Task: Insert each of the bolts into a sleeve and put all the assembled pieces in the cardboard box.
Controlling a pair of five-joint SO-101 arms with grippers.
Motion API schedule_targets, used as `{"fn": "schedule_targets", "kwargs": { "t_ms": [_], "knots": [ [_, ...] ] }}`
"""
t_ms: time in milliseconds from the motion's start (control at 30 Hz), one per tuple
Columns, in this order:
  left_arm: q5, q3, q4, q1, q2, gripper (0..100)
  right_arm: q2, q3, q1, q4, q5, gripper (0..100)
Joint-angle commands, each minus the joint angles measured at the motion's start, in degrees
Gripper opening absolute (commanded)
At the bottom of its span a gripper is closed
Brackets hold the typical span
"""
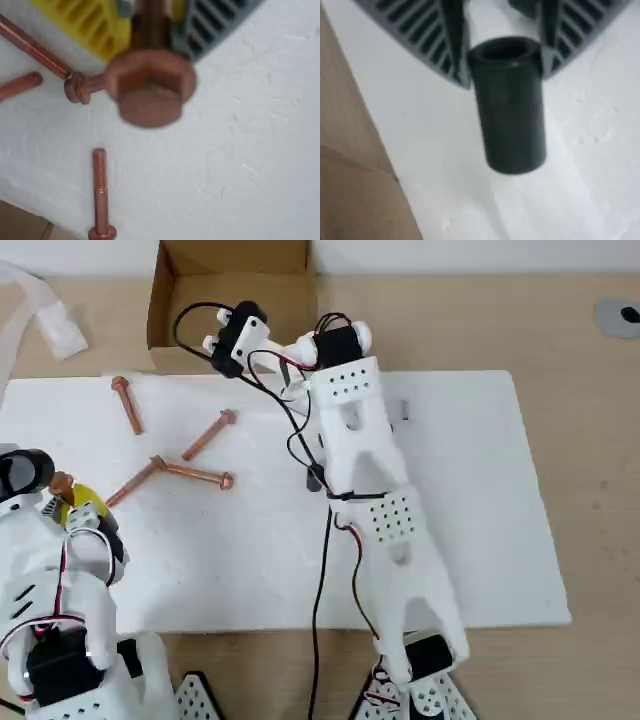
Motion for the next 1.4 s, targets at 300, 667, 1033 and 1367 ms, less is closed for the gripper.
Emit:
{"fn": "schedule_targets", "kwargs": {
  "t_ms": [300, 667, 1033, 1367],
  "knots": [
    [-0.4, -1.0, -0.2, 0.7, -0.6, 1, -20.2, 6.2, -1.6, 1.2, -9.1, 0.9],
    [-0.4, -1.0, -0.3, 0.5, -0.6, 1, -36.0, 27.0, -14.7, 1.2, -28.5, 0.9],
    [-2.4, -1.6, 0.2, -4.9, -0.3, 1, -36.3, 52.2, -15.9, 0.4, -28.5, 1.0],
    [-2.4, -3.4, 0.2, -4.9, -0.2, 1, -31.8, 56.7, -16.0, -5.0, -28.1, 1.0]
  ]
}}
